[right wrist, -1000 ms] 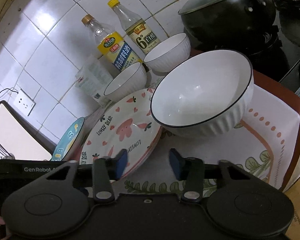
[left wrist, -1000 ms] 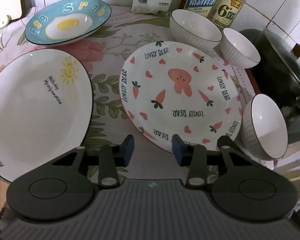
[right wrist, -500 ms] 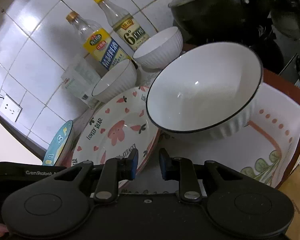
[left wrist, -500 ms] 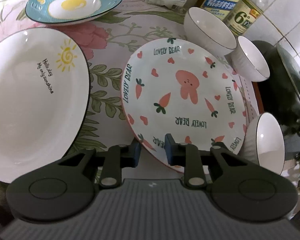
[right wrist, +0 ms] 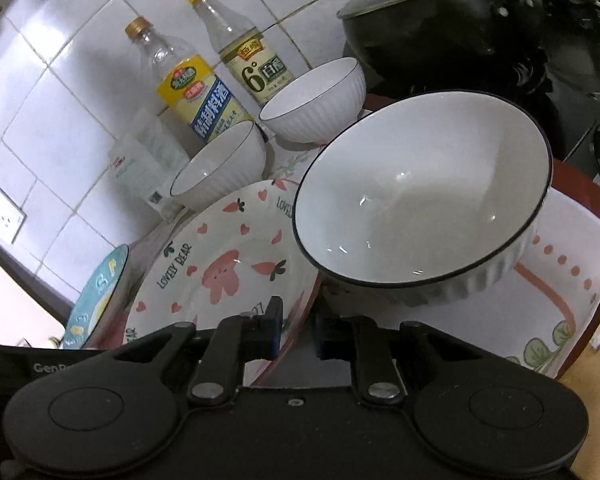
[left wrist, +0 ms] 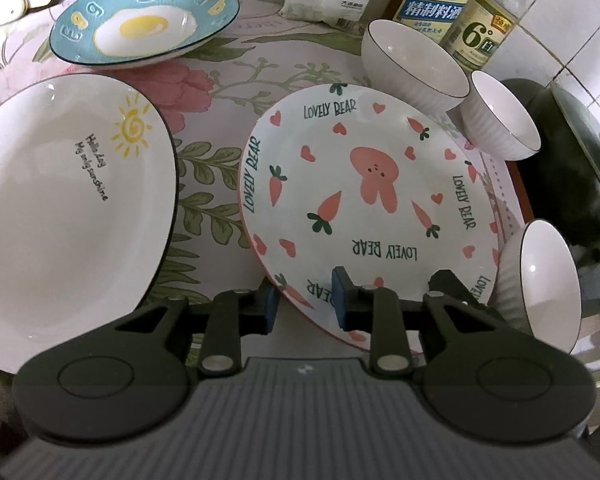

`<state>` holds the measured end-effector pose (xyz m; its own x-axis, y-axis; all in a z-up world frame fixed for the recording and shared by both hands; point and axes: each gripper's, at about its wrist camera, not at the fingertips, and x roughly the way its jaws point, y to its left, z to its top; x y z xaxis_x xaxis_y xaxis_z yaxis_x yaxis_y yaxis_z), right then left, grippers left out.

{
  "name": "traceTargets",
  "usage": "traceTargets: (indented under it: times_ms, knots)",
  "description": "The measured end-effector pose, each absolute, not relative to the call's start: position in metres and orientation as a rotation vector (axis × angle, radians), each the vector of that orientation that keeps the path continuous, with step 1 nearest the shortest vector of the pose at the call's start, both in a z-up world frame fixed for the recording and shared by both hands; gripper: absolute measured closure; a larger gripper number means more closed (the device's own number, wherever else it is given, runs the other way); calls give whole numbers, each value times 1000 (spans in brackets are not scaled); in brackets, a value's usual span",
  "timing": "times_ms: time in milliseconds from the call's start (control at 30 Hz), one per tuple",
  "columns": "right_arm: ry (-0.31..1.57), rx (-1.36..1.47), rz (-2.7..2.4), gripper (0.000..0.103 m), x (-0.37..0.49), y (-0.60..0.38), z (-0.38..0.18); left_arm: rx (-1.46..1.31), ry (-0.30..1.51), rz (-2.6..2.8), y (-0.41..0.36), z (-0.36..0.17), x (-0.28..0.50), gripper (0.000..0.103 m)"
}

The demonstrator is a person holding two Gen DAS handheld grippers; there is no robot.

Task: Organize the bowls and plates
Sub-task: 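Lift the bunny plate with both grippers toward the sun plate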

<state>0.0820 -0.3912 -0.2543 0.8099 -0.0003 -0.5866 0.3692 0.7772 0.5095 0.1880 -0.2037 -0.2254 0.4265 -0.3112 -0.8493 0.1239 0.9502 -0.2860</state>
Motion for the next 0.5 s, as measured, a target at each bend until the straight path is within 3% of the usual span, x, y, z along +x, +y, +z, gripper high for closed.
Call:
traceTargets:
  times_ms: [500]
  knots:
    - [626,622,-123,80,58,-385,-231,-86,1056,-286,-192,-190,153,77]
